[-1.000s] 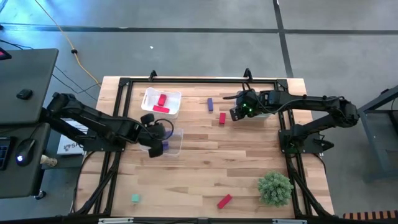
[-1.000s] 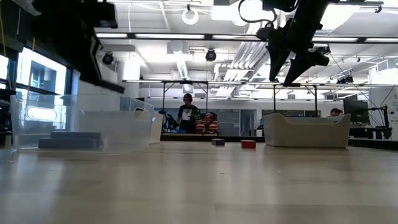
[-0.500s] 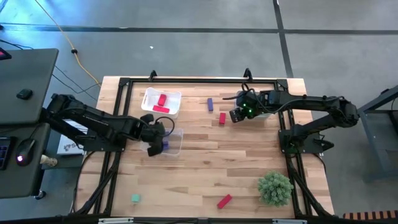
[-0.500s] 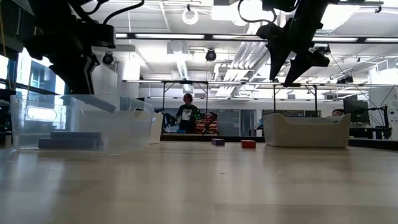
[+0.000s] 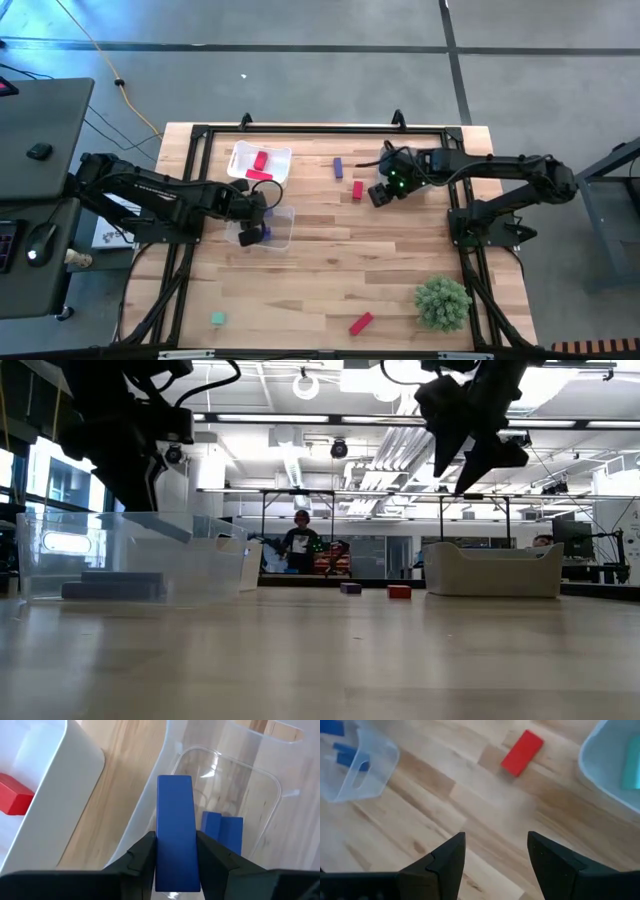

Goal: Sort & place blocks by color
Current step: Put the purple block into the transparent bin

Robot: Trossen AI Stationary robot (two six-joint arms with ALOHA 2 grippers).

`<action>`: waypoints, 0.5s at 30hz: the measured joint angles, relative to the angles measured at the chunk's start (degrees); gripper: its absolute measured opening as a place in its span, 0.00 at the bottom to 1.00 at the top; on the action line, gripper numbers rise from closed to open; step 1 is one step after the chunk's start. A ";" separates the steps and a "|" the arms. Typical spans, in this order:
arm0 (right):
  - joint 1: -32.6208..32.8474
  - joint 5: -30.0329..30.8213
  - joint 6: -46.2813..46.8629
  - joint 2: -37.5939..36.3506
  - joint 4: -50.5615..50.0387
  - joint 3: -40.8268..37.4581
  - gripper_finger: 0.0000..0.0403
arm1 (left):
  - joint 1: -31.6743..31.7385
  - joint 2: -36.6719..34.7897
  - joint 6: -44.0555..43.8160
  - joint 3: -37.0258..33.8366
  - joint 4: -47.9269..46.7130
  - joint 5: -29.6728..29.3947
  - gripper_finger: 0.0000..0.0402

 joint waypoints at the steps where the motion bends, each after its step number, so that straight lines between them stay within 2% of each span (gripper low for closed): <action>1: 0.62 0.00 0.03 0.00 0.26 0.00 0.51 | 0.05 0.00 0.18 0.00 -0.01 0.10 0.25; 7: 5.45 0.61 4.33 0.00 2.28 0.00 0.51 | 0.07 0.25 1.43 0.01 0.63 1.53 0.26; 15: 12.56 3.38 8.36 0.00 6.51 0.00 0.51 | 0.07 4.69 4.25 0.02 3.76 4.16 0.24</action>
